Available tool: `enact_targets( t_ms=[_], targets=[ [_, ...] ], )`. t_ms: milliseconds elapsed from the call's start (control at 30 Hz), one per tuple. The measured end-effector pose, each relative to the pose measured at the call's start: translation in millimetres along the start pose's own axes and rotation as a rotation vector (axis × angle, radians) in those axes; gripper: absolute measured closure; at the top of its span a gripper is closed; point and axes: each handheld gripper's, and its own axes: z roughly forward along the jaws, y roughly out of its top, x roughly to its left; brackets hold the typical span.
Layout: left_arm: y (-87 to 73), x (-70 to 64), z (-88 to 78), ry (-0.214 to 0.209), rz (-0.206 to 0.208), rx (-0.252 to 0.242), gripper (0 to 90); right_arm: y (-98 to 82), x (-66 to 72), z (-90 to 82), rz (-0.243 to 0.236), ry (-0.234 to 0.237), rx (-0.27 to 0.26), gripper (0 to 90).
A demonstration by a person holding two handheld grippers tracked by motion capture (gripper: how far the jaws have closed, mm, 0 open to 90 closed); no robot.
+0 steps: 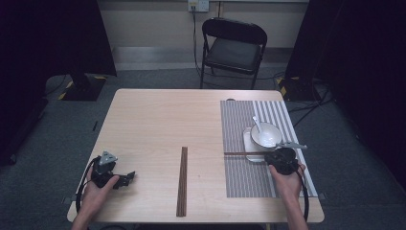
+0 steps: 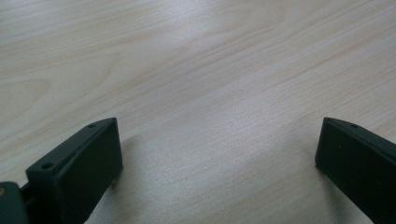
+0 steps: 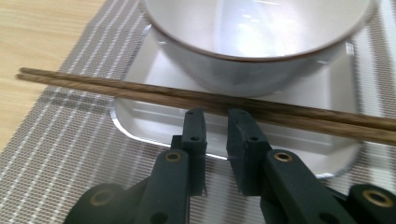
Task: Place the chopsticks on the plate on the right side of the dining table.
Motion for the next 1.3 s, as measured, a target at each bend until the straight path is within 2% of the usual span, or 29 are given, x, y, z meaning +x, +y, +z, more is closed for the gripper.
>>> enact_targets(
  t_ms=[133,300,533,833,1067,1300],
  targets=[
    [0.0,0.0,0.0,0.0,0.0,0.0,0.0,1.5,10.8,5.2,-0.031,0.021,0.006,78.5],
    [0.0,0.2,-0.1,0.0,0.003,0.002,0.0,3.4,17.0,11.5,-0.041,0.035,0.014,79.1],
    [0.0,0.3,-0.2,0.001,0.004,0.002,0.0,3.5,21.2,15.1,-0.042,0.033,0.016,79.7],
    [0.0,0.1,-0.1,0.001,0.001,0.0,0.0,4.2,21.0,15.1,-0.067,0.02,0.019,77.3],
    [0.0,0.1,-0.1,0.0,0.001,0.001,0.0,10.1,21.6,0.6,-0.049,0.058,-0.022,77.5],
    [-0.1,0.3,-0.4,0.004,0.004,0.002,0.0,13.6,39.4,-0.8,-0.063,0.119,-0.023,77.4]
  ],
)
